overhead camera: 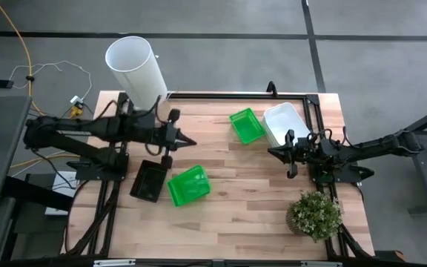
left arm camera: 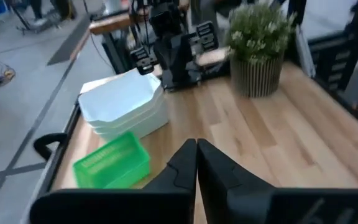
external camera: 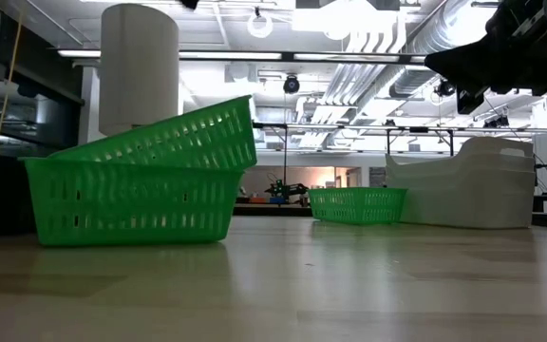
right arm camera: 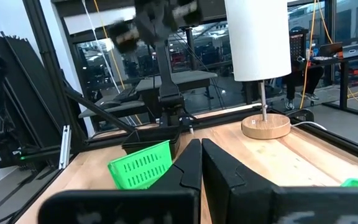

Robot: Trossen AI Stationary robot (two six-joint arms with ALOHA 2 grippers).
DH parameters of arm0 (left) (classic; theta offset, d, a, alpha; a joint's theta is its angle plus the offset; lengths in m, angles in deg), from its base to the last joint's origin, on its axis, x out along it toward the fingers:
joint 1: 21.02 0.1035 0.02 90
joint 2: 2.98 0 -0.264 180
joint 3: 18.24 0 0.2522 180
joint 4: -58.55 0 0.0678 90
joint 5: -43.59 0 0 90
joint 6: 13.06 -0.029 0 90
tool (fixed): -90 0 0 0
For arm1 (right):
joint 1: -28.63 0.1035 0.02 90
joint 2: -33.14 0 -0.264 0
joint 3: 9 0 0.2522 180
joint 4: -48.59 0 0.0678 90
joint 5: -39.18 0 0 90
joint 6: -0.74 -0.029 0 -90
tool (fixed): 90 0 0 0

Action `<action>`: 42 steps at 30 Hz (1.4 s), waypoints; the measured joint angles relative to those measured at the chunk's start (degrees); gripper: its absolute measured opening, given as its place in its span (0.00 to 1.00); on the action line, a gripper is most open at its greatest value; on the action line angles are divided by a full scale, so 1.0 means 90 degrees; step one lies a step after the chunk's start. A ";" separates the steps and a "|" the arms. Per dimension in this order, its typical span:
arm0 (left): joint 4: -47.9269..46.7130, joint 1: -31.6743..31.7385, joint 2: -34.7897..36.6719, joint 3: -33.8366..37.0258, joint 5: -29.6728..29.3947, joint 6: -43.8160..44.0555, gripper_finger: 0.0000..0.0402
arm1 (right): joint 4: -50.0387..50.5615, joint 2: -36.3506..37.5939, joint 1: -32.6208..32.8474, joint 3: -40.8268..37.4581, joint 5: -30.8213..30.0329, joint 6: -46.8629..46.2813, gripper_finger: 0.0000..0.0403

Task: Stack baskets by color
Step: Stack the bottom green bin into the middle green bin

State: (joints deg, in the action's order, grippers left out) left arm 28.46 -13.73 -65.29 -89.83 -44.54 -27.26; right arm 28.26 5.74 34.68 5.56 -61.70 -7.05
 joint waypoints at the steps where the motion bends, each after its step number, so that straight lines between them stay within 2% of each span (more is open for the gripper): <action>1: 0.0448 -0.0037 0.0184 0.0424 0.0001 0.0133 0.00 | 0.0000 0.0000 0.0000 0.0000 0.0000 -0.0045 0.00; 9: 0.4479 -0.0600 0.1194 0.3247 -0.0217 0.0900 0.00 | 0.0000 0.0000 0.0000 0.0000 -0.0002 -0.0144 0.00; 13: 0.5451 -0.0887 0.1432 0.4021 -0.0649 0.0901 0.00 | 0.0000 0.0000 0.0000 0.0000 -0.0002 -0.0147 0.00; 17: 0.5376 -0.0957 0.1751 0.4412 -0.0805 0.0916 0.00 | 0.0000 0.0000 0.0000 0.0000 -0.0002 -0.0154 0.00; 19: 0.5022 -0.0919 0.2085 0.4511 -0.0820 0.0928 0.00 | 0.0000 0.0000 0.0000 0.0000 -0.0002 -0.0156 0.00; 25: 0.3938 -0.0663 0.3879 0.4850 -0.0892 0.1131 0.00 | 0.0043 -0.0003 0.0000 0.0000 -0.0002 -0.0287 0.00; 30: 0.4040 -0.0656 0.4890 0.5623 -0.0975 0.1305 0.00 | -0.0323 -0.0125 0.0000 0.0000 -0.0047 -0.0510 0.00; 33: 0.4066 -0.0656 0.5189 0.5955 -0.1001 0.1423 0.00 | -0.0699 -0.0517 -0.0002 0.0088 -0.0068 -0.0482 0.00; 38: 0.4096 -0.0656 0.5312 0.6040 -0.1042 0.1545 0.00 | -0.0811 -0.1793 0.0000 0.1042 -0.0101 -0.0428 0.00; 40: 0.4124 -0.0656 0.5309 0.6040 -0.1041 0.1563 0.00 | -0.0781 -0.2517 0.0000 0.1559 -0.0420 -0.0536 0.00; 42: 0.4122 -0.0656 0.5309 0.6040 -0.1047 0.1568 0.00 | -0.0667 -0.3227 -0.0003 0.2084 -0.1068 -0.0814 0.00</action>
State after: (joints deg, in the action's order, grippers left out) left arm 65.56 -19.64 -17.51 -35.47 -53.96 -13.15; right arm 22.26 -23.31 34.65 24.31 -71.31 -14.37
